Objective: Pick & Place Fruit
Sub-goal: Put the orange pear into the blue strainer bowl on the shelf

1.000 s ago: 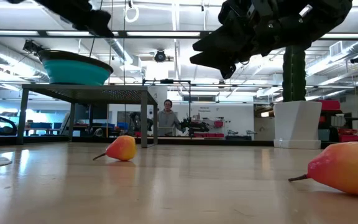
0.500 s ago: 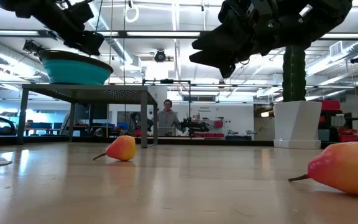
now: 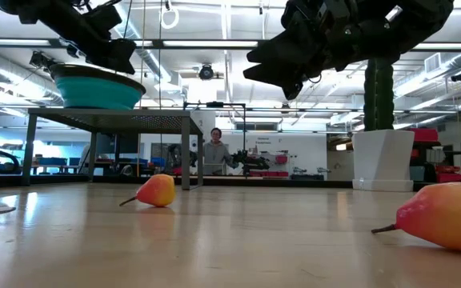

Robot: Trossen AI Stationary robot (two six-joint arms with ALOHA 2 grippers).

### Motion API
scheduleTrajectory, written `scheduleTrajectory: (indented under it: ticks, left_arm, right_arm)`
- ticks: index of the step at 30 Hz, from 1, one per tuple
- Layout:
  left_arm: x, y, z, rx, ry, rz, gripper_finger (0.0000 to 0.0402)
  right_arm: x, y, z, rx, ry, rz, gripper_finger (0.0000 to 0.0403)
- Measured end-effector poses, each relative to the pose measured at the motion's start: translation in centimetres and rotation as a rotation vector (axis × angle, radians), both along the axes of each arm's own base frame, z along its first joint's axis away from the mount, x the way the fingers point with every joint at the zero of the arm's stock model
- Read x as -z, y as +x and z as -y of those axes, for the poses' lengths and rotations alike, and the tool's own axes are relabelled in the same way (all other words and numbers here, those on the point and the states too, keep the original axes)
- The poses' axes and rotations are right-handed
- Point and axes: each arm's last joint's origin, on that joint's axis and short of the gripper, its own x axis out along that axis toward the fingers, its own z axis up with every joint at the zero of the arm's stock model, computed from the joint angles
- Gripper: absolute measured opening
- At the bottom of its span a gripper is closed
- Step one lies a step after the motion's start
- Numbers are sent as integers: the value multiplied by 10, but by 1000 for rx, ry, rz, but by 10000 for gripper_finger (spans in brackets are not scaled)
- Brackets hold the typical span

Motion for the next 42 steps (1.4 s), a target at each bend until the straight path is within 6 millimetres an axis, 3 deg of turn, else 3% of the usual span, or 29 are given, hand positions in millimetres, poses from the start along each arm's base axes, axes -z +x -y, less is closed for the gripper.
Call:
scheduleTrajectory:
  ticks: [4,13,18,31,37,42]
  left_arm:
    - [-3,6,4,165,-19,62,194]
    - [-25,24,32,806,4,211,194]
    - [-25,30,45,996,-18,215,193]
    - [-3,63,55,1093,-13,55,192]
    - [-3,65,49,905,33,53,192]
    - [-13,61,48,826,83,120,192]
  right_arm:
    - [0,0,1,2,0,0,179]
    - [4,-1,-1,-3,1,-41,179]
    - [4,-1,0,29,-12,-38,179]
    - [5,-1,-2,51,-32,-50,179]
    - [6,5,-12,35,-42,31,179]
    - [29,17,-31,11,-89,76,179]
